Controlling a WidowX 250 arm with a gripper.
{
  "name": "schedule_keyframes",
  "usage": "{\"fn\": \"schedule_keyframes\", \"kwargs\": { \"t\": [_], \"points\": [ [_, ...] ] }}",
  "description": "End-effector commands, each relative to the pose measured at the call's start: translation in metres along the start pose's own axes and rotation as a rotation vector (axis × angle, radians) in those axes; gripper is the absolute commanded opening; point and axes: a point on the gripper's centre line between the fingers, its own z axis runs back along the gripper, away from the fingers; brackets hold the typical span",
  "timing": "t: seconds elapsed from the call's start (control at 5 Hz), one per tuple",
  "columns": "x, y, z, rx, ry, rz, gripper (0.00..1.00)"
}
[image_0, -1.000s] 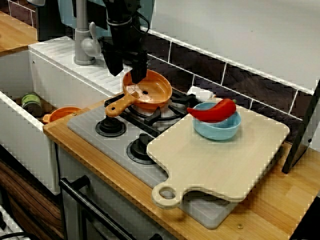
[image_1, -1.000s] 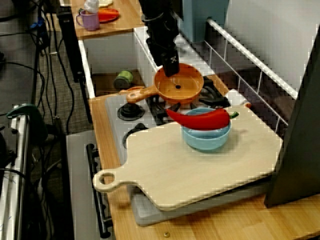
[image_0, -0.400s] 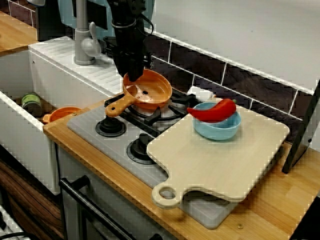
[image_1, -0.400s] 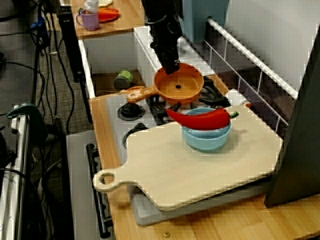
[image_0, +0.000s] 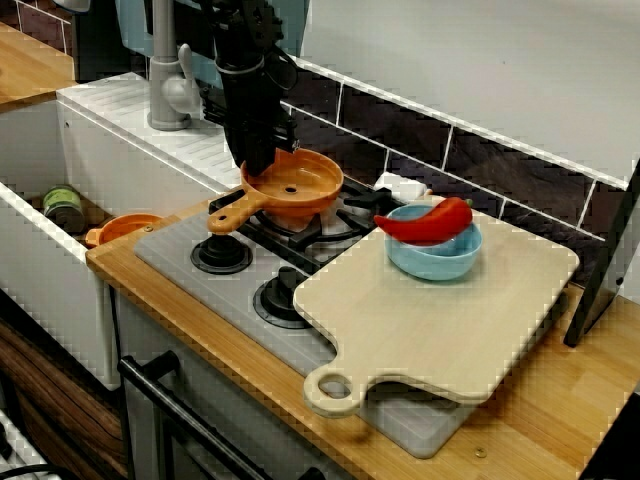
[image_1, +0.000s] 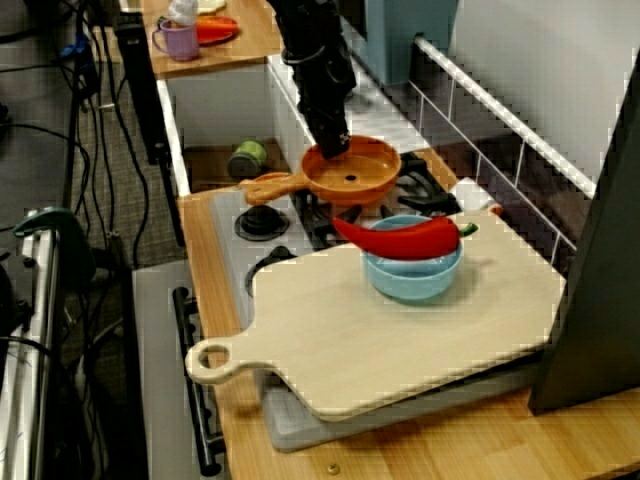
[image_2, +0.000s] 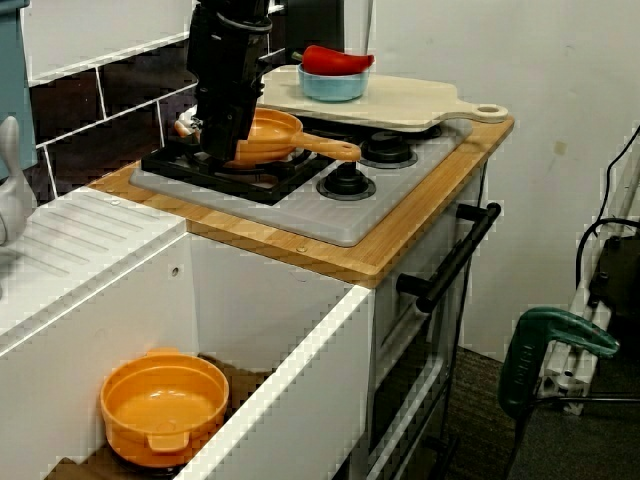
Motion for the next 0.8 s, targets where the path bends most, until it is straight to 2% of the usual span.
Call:
{"fn": "schedule_keyframes", "kwargs": {
  "t": [0.0, 0.2, 0.4, 0.6],
  "points": [
    [0.03, 0.009, 0.043, -0.06, 0.022, -0.014, 0.0],
    [0.043, 0.007, 0.052, -0.077, 0.02, -0.15, 0.0],
    [0.05, 0.004, 0.051, -0.101, 0.007, -0.282, 0.0],
    [0.05, 0.0, 0.048, -0.149, 0.003, -0.465, 0.0]
  ]
}}
